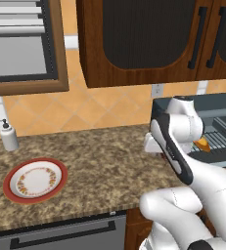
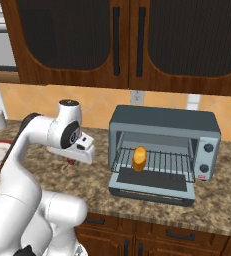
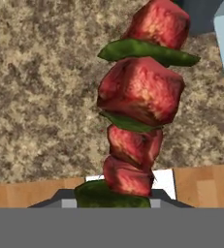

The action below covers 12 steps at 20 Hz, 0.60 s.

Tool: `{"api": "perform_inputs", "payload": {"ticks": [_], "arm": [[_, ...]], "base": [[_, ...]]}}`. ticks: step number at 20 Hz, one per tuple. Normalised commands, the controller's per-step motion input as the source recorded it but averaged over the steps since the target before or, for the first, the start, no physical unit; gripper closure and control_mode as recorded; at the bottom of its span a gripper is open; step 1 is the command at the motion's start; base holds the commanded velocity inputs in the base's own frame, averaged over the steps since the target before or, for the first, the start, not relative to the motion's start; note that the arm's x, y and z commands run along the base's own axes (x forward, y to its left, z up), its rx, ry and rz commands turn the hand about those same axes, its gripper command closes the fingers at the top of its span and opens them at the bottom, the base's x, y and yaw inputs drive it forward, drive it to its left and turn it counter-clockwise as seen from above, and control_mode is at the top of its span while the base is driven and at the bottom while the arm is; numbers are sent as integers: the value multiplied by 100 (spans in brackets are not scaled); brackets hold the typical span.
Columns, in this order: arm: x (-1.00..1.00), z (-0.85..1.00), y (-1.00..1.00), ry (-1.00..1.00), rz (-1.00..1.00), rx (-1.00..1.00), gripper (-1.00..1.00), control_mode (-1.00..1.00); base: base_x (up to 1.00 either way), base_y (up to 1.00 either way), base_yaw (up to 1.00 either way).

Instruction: Pick up the kebab skewer and baguette bread, and place them inside the toaster oven. Close the toaster oven door and start by setting the timer.

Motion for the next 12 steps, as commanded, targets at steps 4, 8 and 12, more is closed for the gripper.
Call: {"api": "perform_inputs", "payload": {"ticks": [4, 8, 12], "arm": [[0, 0, -100, 0, -31, -2, 100, -100], [0, 17, -100, 5, -32, -2, 100, -100], [2, 20, -100, 8, -28, -6, 100, -100]], "base": [[0, 0, 0], [0, 0, 0], [0, 0, 0]]}}
